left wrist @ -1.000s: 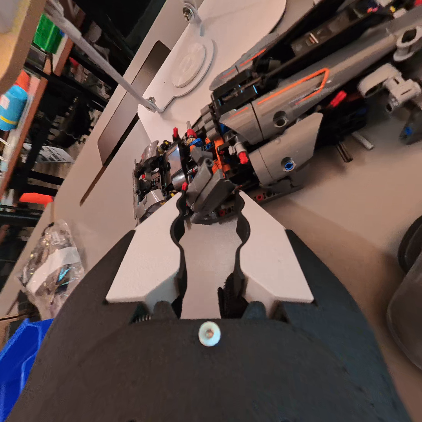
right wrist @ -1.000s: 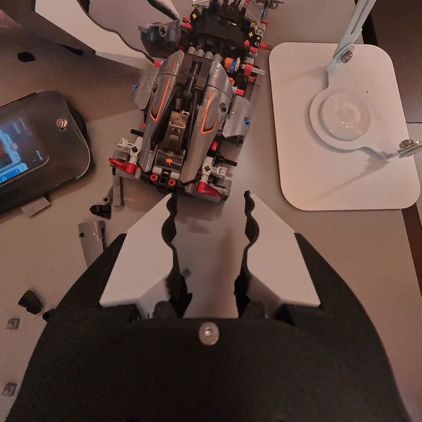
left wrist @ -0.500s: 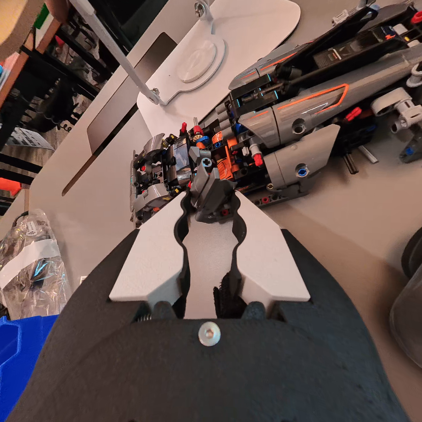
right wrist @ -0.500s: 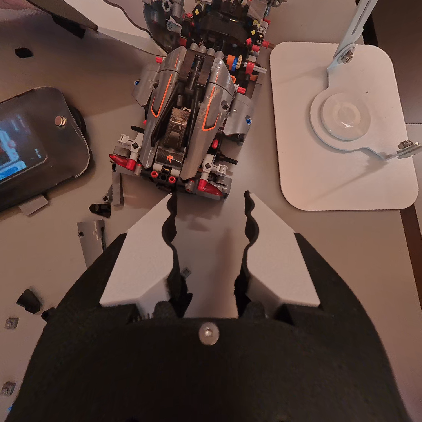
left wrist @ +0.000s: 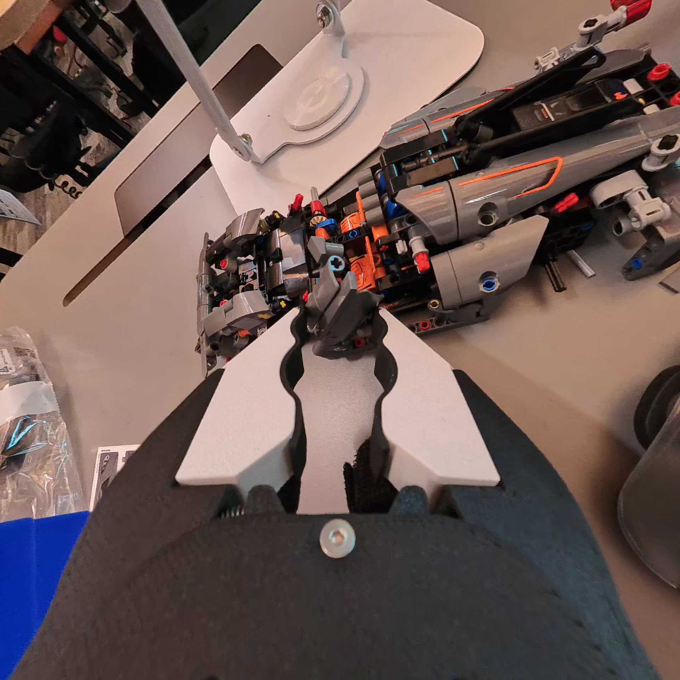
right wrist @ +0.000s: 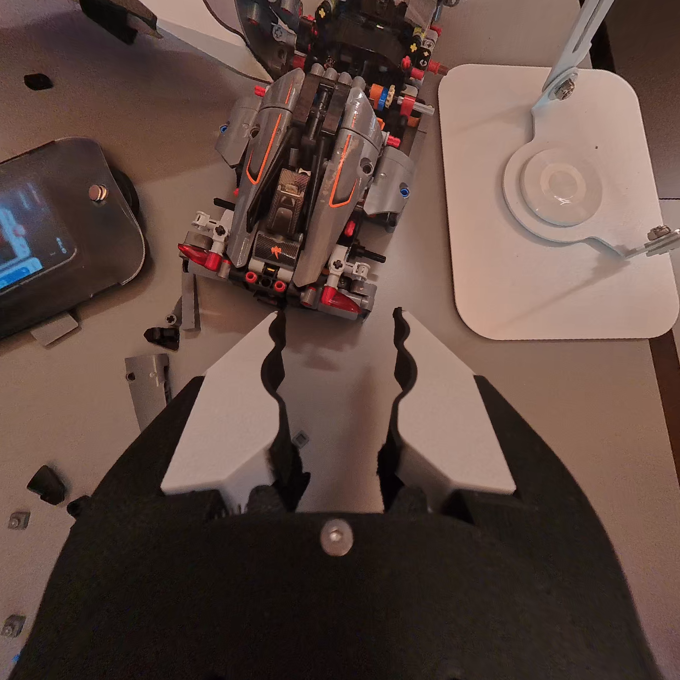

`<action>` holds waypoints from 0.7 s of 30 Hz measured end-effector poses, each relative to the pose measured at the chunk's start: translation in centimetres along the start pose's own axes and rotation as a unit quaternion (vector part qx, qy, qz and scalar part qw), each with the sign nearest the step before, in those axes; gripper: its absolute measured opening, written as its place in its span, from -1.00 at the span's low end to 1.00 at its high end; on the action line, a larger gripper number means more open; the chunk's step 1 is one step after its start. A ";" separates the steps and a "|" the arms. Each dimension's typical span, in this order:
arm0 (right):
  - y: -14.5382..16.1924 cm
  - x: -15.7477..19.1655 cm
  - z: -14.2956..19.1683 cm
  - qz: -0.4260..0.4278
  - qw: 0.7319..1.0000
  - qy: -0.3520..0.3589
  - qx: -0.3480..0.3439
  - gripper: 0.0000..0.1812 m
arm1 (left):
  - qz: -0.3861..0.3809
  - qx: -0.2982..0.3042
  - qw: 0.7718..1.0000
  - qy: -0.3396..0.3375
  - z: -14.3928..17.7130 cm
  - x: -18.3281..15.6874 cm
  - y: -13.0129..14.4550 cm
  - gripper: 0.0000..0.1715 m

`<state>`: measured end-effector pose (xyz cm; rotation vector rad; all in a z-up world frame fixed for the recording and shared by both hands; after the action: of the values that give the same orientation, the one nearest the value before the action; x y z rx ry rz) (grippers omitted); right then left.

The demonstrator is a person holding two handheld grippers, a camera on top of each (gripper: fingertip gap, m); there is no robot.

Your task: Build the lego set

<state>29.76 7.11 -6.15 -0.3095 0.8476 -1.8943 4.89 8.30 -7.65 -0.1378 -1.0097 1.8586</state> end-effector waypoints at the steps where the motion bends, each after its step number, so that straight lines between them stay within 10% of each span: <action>1: 0.0 0.0 0.0 0.000 1.000 0.000 0.000 -0.36 | 0.000 0.000 1.000 0.001 0.0 0.0 0.0 -0.61; 10: 0.1 0.0 -0.1 0.001 1.000 -0.001 0.001 -0.36 | -0.031 0.004 0.999 -0.015 -0.1 -0.3 -0.1 -0.60; 21: 0.1 0.2 -0.3 0.005 1.000 -0.001 0.004 -0.36 | -0.258 0.068 0.952 -0.149 -1.2 -2.9 0.2 -0.63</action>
<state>29.56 7.05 -6.42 -0.3006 0.8389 -1.8878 6.81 6.59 -9.51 0.4639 -0.9980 1.4774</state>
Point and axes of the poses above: each gripper's, where its closed fingertips meet, z back along the fingers, y out of its underside, x = y × z across the jaws, the point moved 8 cm from there along z, back along the fingers, and after that the axes turned 7 degrees about y, right-handed, at the moved point
